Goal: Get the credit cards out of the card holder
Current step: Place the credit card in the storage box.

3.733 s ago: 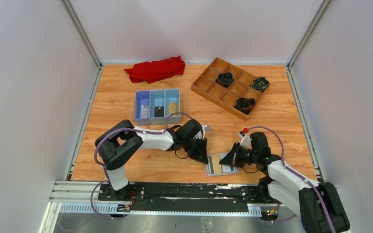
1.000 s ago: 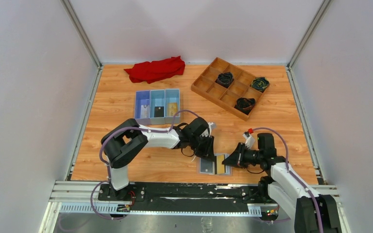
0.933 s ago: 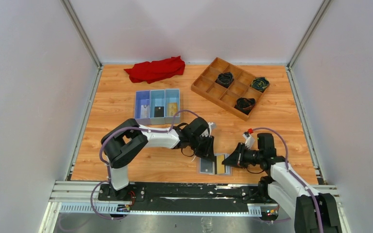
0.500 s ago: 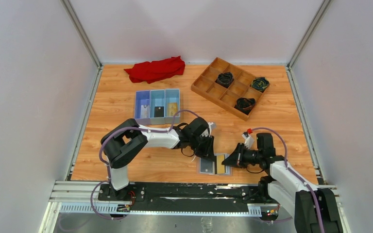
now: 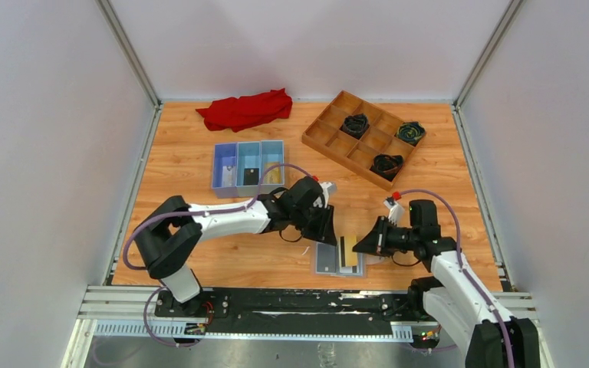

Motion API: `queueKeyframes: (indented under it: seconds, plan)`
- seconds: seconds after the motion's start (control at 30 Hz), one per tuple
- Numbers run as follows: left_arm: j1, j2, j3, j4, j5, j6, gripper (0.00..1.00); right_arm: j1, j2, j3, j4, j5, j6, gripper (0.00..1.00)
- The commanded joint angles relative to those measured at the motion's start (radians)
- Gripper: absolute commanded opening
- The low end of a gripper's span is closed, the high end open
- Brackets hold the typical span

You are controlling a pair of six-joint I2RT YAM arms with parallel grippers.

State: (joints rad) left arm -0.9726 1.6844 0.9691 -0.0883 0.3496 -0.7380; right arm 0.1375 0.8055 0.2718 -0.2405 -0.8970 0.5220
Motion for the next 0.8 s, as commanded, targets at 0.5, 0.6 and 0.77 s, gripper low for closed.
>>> queueKeyframes:
  seconds: [0.5, 0.6, 0.77]
  plan:
    - [0.114, -0.261, -0.093, 0.13, 0.142, -0.079, 0.59, 0.009, -0.124, 0.01, 0.453, -0.135, 0.384, 0.0]
    - [0.126, -0.271, -0.094, 0.157, 0.168, -0.1, 0.6, 0.009, -0.105, 0.01, 0.538, -0.137, 0.44, 0.0]
    - [0.135, -0.259, -0.095, 0.203, 0.199, -0.138, 0.6, 0.017, -0.061, 0.034, 0.587, -0.141, 0.449, 0.0]
